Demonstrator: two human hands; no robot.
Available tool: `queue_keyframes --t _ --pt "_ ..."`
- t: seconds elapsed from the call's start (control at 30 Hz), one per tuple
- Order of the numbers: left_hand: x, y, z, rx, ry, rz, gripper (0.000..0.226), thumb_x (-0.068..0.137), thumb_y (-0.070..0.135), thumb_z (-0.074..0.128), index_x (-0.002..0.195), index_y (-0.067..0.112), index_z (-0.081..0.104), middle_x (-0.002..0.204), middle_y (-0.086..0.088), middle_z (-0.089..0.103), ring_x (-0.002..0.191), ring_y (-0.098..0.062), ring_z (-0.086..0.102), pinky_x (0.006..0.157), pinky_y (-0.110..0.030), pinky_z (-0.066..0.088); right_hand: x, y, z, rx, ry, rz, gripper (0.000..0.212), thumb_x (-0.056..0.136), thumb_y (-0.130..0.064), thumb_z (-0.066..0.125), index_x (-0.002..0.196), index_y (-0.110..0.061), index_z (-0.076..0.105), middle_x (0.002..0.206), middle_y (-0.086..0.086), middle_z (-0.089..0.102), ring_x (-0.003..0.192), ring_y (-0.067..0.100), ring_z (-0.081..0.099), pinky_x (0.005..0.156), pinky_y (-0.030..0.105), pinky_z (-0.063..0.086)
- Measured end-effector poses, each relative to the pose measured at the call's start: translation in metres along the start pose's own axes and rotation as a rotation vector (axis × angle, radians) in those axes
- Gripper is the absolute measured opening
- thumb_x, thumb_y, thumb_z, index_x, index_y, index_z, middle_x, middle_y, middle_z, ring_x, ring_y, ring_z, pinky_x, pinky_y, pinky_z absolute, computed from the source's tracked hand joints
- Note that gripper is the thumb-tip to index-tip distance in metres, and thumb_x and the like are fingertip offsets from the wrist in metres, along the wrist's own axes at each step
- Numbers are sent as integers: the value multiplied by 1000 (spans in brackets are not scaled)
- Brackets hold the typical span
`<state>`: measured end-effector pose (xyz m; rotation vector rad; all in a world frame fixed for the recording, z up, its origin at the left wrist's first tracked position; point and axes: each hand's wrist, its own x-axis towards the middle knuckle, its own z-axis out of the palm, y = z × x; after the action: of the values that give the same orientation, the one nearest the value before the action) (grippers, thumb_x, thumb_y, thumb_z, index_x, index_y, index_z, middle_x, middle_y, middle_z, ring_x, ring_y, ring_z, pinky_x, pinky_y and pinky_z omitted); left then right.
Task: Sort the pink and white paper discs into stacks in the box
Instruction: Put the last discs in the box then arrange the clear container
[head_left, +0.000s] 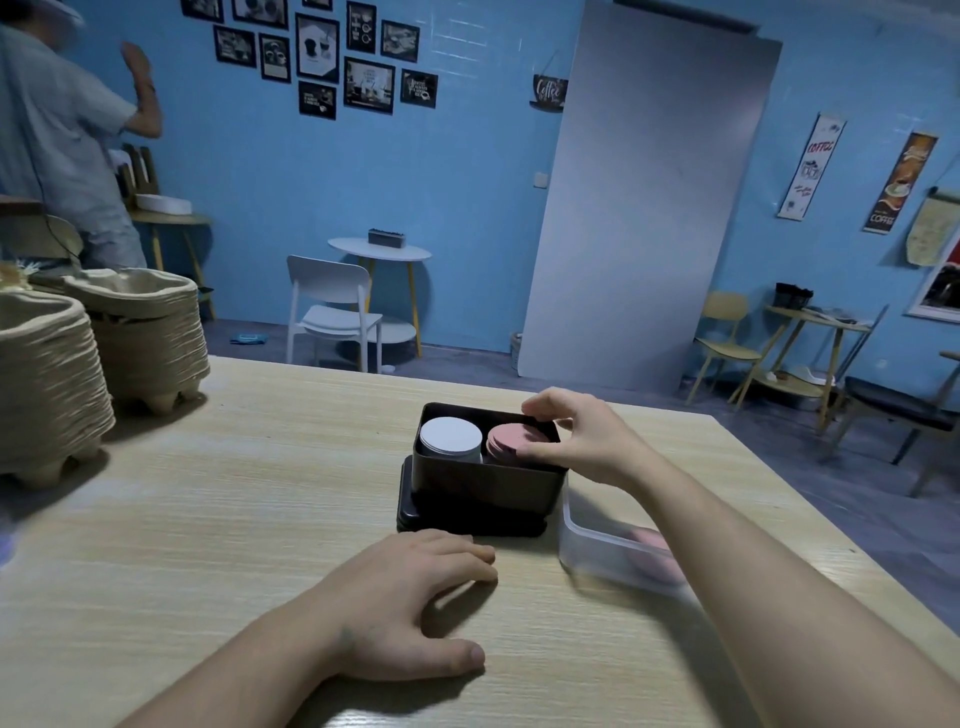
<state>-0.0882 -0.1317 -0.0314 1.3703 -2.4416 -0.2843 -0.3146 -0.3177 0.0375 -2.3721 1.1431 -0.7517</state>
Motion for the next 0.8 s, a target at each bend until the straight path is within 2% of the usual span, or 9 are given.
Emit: queue_keyframes --t 0.13,0.23,0.3,0.37,0.43,0.53,0.6,0.7,0.8 --pt "0 0 0 -2 -2 -5 72 88 68 67 151 42 46 161 31 33 146 12 25 110 -6 15 -10 -1 -15 154 31 11 28 84 -24 86 109 -22 74 109 -10 77 105 5 71 100 30 53" --pt "-1 -1 1 -7 1 -2 72 87 69 67 151 42 46 160 32 33 145 14 23 108 -2 12 -28 -3 -34 239 65 4 15 90 -15 81 104 -14 76 102 -1 79 98 12 74 90 28 57" --pt "-1 -2 3 -7 3 -2 73 86 70 66 151 42 46 160 33 33 146 14 23 111 -4 14 -42 -1 -47 237 62 1 9 92 -12 79 101 -12 76 99 2 80 91 12 73 84 26 57" --pt "0 -3 4 -8 3 1 75 84 73 64 150 43 46 160 32 34 147 12 24 117 -12 19 -56 5 -60 197 35 6 7 91 -9 79 97 -10 76 95 4 79 86 17 72 81 29 57" --pt "0 -4 4 -13 -1 0 76 82 75 61 149 43 47 159 33 34 147 12 25 119 -16 22 -68 13 -72 76 -13 -2 9 89 -6 80 94 -13 77 92 -1 79 84 16 73 78 27 58" --pt "0 -4 5 -14 4 -1 76 82 75 61 149 44 47 158 33 35 145 14 26 118 -15 23 -84 26 -82 -232 -157 -15 17 85 -8 82 90 -22 75 86 -12 74 79 2 68 70 14 52" --pt "0 -4 5 -13 7 -5 75 82 74 63 149 44 47 158 34 35 144 15 25 117 -12 22 -90 32 -85 -412 -292 -4 17 85 -16 82 96 -25 72 92 -15 70 84 -1 65 73 16 52" --pt "0 -4 6 -12 5 -5 74 83 75 63 148 45 47 157 35 36 144 15 26 118 -16 23 -96 38 -86 -658 -437 -8 21 92 -28 76 112 -30 70 102 -21 65 89 -4 58 80 19 53" --pt "1 -5 6 -7 -4 -7 75 81 77 60 148 46 46 157 35 35 144 16 25 118 -15 23 -99 38 -86 -762 -520 -4 26 95 -23 67 117 -35 66 113 -21 65 98 -1 55 85 26 54"
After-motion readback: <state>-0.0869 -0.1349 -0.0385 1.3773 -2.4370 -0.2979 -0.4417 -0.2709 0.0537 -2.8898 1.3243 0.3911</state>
